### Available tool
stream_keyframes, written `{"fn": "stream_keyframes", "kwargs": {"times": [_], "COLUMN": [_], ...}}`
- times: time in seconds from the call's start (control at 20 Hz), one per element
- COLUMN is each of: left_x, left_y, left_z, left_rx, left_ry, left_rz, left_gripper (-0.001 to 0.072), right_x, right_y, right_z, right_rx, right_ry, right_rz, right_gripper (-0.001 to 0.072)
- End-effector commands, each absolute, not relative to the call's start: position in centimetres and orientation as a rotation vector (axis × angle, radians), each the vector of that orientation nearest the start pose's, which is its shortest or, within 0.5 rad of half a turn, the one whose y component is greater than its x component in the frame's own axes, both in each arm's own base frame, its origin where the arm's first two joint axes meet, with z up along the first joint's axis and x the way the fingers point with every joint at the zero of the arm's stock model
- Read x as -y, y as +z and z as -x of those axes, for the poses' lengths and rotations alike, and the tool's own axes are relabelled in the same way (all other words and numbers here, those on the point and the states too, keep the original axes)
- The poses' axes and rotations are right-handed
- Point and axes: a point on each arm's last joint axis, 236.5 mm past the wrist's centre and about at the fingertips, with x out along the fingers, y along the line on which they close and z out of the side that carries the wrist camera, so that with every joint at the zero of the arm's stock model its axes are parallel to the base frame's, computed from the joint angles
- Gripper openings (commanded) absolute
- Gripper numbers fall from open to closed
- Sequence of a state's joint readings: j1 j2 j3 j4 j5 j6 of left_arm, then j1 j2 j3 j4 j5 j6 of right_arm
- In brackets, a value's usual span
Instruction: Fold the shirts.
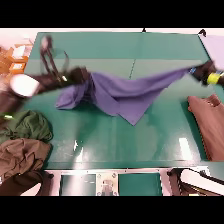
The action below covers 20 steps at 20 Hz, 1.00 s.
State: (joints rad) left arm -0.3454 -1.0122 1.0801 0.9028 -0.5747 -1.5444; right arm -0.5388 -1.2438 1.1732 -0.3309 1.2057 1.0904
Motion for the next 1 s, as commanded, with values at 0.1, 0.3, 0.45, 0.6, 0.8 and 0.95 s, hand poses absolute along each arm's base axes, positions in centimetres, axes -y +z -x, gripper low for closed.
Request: {"fn": "stream_keyframes", "kwargs": {"times": [0.1,0.3,0.45,0.6,0.8,0.95], "left_x": [20.1,17.8,17.7,17.8,17.1,17.5], "left_y": [48.5,59.5,59.3,54.4,45.2,34.6], "left_z": [-30.1,-19.4,-16.4,-18.7,-24.9,-30.9], "left_rx": [0.006,0.252,0.213,-0.011,-0.294,-0.538], "left_ry": [-0.744,-0.827,-0.859,-0.806,-0.653,-0.554], "left_rz": [0.334,0.233,0.192,0.181,0.157,0.126], "left_gripper": [0.0022,0.0023,0.0022,0.0022,0.0022,0.0023], "right_x": [-2.7,-6.6,-8.4,-7.5,-3.8,-2.0], "right_y": [46.0,59.1,61.4,60.3,55.6,46.4], "right_z": [-36.7,-26.2,-22.3,-23.0,-27.5,-34.2], "right_rx": [-0.015,0.301,0.376,0.332,0.198,-0.008], "right_ry": [0.658,0.619,0.559,0.466,0.431,0.476], "right_rz": [-0.552,-0.234,-0.104,-0.062,-0.175,-0.323], "right_gripper": [0.0014,0.0014,0.0014,0.0014,0.0014,0.0015]}}
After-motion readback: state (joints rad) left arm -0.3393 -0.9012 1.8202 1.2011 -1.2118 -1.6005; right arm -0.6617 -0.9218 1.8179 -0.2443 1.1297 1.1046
